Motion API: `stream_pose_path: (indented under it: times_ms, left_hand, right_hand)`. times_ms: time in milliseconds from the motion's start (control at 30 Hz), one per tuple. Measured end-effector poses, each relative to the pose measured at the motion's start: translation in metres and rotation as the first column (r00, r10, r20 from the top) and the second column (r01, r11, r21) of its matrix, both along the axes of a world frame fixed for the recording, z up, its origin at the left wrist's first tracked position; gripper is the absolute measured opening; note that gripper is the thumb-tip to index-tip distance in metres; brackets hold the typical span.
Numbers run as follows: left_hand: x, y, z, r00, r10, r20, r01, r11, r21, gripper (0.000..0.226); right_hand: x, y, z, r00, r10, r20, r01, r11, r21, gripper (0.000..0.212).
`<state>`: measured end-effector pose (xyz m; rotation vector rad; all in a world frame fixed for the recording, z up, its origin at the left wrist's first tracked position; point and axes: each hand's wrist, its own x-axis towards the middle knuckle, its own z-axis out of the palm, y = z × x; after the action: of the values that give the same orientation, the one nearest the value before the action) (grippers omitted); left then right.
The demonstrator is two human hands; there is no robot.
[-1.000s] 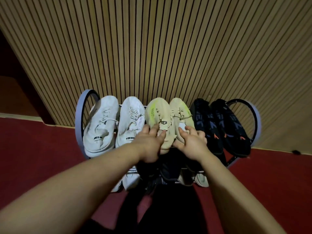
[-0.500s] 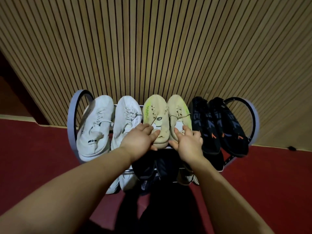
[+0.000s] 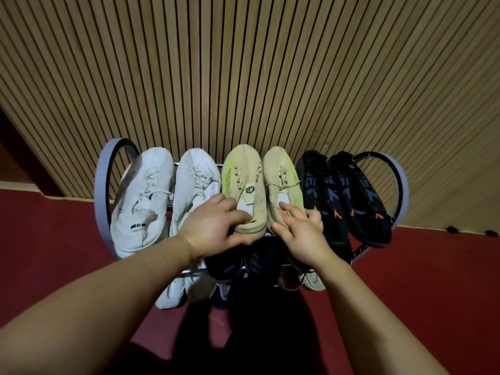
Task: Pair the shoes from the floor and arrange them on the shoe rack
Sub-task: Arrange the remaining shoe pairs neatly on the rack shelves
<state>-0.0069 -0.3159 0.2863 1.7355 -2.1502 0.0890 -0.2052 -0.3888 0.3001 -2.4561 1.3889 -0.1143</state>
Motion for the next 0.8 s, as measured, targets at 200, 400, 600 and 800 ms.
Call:
stream_pose_path:
  times_ms: [200,400,600,800]
  left_hand:
    - [-0.009,-0.007,0.012,0.982,0.167,-0.089,-0.153,0.978,0.141,0.072]
    - [-0.024,-0.031,0.02,0.949,0.296,-0.11,-0.264,0.935,0.236,0.049]
    - [-0.044,-0.046,0.014,0.98,0.193,0.055,-0.2,0.909,0.365,0.051]
    - [-0.044,-0.047,0.015,0.973,0.204,0.106,-0.229,0.899,0.372,0.05]
  right_hand:
    - [0.007,-0.001,0.027,0.996,-0.012,-0.085,0.027,0.982,0.187,0.045]
    - [0.003,0.004,0.045,0.989,-0.116,0.088,0.079,0.934,0.349,0.043]
    - [-0.014,-0.008,0.014,0.98,-0.093,0.175,0.068,0.987,0.146,0.043]
    - [-0.053,-0.018,0.005,0.876,-0.469,-0.108,0.476,0.878,0.049,0.071]
